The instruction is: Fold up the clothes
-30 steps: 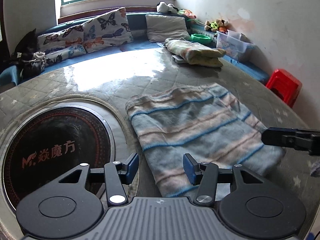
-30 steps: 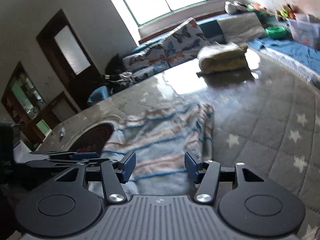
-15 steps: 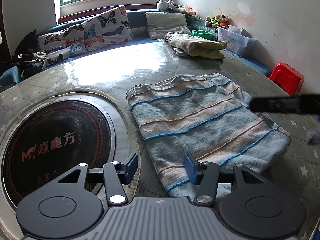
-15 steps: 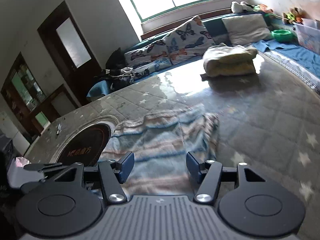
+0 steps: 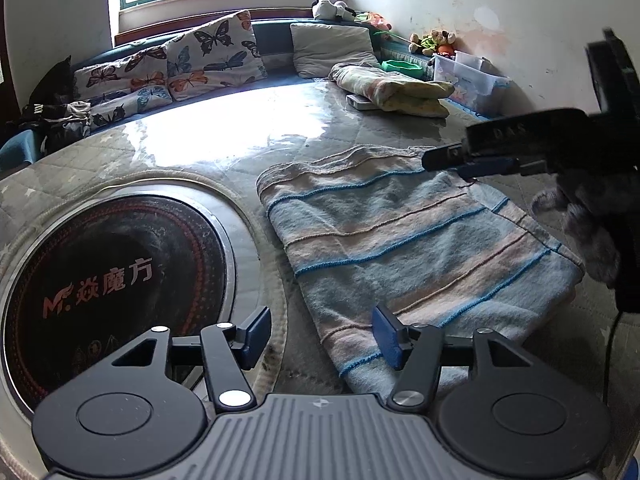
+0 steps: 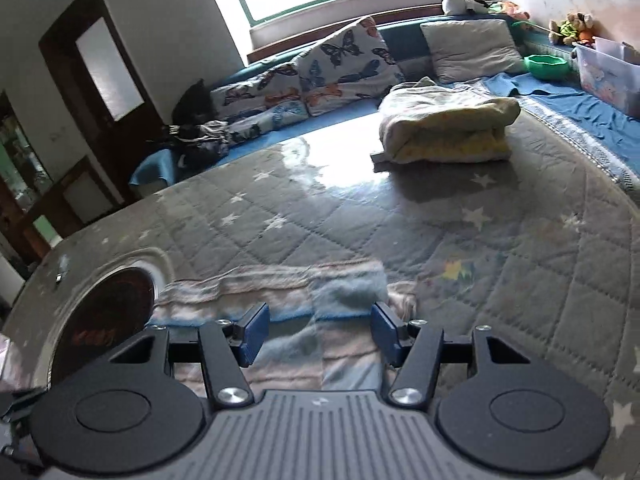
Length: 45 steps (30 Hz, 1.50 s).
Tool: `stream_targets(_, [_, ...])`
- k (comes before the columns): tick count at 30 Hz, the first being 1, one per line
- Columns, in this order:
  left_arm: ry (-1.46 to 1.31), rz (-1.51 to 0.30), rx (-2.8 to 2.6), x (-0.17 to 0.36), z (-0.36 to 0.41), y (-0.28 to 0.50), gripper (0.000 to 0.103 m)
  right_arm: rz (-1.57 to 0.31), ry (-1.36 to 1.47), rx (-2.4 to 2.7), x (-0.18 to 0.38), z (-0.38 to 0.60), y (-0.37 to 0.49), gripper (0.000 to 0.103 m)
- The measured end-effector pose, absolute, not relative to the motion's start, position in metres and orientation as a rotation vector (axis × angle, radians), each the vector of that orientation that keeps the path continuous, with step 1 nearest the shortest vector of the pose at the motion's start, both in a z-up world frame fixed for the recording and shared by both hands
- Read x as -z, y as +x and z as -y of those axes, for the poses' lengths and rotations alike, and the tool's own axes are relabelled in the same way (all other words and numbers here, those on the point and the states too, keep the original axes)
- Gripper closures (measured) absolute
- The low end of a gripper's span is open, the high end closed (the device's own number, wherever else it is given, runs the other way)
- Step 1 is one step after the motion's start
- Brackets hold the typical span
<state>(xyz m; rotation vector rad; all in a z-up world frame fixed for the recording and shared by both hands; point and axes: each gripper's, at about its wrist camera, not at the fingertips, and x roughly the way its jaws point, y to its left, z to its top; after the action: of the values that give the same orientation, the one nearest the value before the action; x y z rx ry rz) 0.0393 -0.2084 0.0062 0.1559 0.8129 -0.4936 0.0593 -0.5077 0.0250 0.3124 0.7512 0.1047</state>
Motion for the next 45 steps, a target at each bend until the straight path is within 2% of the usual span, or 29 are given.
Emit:
stream_targets(19, [0.122,-0.821,0.487,-0.006,0.192,0.025,0.042,-0.818,0.076,-0.099,-0.023,0.441,0.113,0.045])
stream_targets(26, [0.121,-0.814,0.472,-0.010,0.185,0.020,0.040,-0.793,0.070,-0.086,-0.034,0.448,0.105,0.037])
stream_targets(28, [0.122,-0.810,0.468,-0.011,0.183,0.019,0.040,-0.783,0.054,-0.100,-0.041,0.450,0.091,0.026])
stream_targets(29, [0.122,-0.809,0.467,-0.012,0.182,0.017,0.040,-0.778,0.045,-0.107,-0.044,0.451,0.083,0.024])
stream_targets(37, [0.132,-0.798,0.484,-0.014,0.179,0.004,0.039,-0.773,-0.013,-0.178,-0.051,0.450,0.007,0.017])
stream_targets(45, [0.144,-0.806,0.467,-0.010,0.176,0.003,0.037,-0.775,-0.035,-0.135,-0.028,0.452,-0.051,0.011])
